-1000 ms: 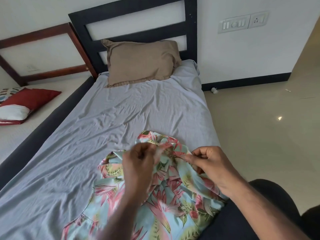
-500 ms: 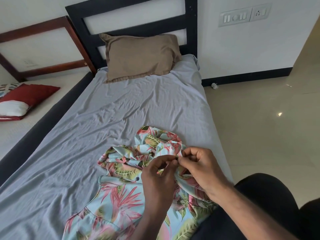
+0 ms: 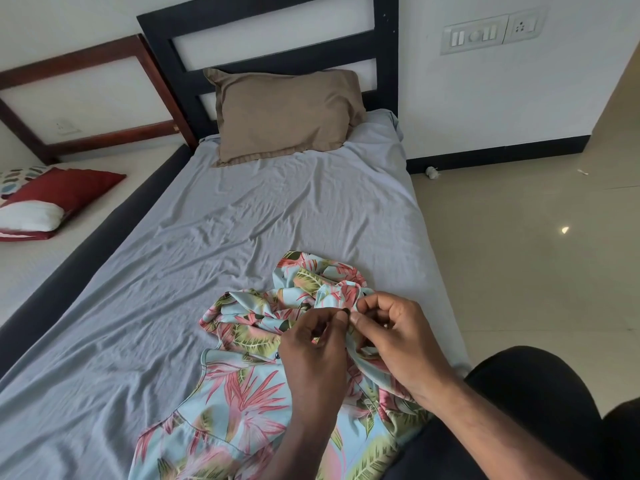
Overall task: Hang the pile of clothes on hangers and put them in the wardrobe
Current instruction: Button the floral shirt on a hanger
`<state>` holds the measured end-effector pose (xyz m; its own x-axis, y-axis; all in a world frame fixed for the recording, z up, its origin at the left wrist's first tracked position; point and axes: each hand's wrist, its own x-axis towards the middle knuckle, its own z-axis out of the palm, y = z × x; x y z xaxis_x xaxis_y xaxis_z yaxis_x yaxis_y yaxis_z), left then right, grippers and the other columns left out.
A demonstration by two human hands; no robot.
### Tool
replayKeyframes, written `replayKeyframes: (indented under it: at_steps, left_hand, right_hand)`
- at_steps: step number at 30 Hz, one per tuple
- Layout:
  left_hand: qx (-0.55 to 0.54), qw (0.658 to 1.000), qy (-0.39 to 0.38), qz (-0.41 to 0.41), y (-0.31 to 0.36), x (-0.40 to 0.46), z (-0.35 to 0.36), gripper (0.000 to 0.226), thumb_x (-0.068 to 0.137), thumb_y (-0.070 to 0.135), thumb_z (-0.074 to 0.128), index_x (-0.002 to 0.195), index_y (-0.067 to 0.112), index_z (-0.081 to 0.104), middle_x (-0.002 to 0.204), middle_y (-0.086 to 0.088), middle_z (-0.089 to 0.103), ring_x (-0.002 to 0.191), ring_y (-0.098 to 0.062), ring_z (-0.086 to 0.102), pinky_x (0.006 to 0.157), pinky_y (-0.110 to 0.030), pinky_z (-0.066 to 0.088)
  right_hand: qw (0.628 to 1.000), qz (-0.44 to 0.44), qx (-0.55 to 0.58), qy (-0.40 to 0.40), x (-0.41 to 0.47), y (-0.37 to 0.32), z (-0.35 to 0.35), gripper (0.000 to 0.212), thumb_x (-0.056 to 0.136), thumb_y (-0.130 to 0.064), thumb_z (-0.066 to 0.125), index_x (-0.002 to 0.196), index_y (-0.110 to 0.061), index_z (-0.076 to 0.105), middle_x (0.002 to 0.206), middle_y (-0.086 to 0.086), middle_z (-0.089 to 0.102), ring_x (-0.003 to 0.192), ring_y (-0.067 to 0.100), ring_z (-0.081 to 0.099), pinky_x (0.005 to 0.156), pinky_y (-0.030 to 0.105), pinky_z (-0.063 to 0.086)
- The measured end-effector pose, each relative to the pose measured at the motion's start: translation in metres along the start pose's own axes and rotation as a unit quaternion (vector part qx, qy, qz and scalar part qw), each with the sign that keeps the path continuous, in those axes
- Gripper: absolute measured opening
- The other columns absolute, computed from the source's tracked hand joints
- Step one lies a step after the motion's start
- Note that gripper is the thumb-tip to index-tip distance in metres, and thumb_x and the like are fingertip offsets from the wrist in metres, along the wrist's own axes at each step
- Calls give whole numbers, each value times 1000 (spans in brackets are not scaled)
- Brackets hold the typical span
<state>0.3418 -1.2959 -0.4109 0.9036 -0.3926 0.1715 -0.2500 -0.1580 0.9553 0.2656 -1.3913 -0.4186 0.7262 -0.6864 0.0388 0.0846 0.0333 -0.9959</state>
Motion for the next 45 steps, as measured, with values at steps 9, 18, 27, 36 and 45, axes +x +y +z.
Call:
replayKeyframes:
  at_steps: [9,18,27,36,45]
  left_hand:
    - [-54,996,-25,-67,2,5,-5,26,89,3,68,66,14,73,65,-11,68,61,-18,60,60,-38,52]
    - [-142,978,-47,-148,2,3,-3,25,86,3,63,62,6,66,60,-12,58,62,-23,52,62,-39,42]
    - [-72,990,-85,-83,2,7,-12,31,87,22,61,66,-2,62,63,-26,55,62,-21,52,61,-36,41]
    - [-35,991,-101,-80,-4,7,-11,34,91,22,64,64,1,63,61,-23,54,58,-19,48,58,-35,39]
    - [-60,982,-134,-120,-4,9,-4,41,97,22,59,67,-4,53,62,-13,43,61,-21,38,57,-36,32]
  right_hand:
    - [999,-25,-18,-12,1,2,-1,26,98,3,56,87,-11,75,76,8,74,74,25,73,71,29,59]
    - [989,-85,-114,32,0,9,4,16,84,-5,80,91,-19,77,79,-10,76,72,8,73,68,26,61]
    - [949,-217,-227,0,-2,9,2,14,89,-7,75,101,-14,76,94,-12,74,85,2,70,74,24,59]
    - [963,-199,-180,8,-2,11,6,17,80,3,74,86,-13,72,79,-8,70,70,14,69,63,32,58]
    - [985,-124,-117,13,0,10,4,20,78,6,71,80,-13,71,74,-2,67,69,17,63,64,29,56]
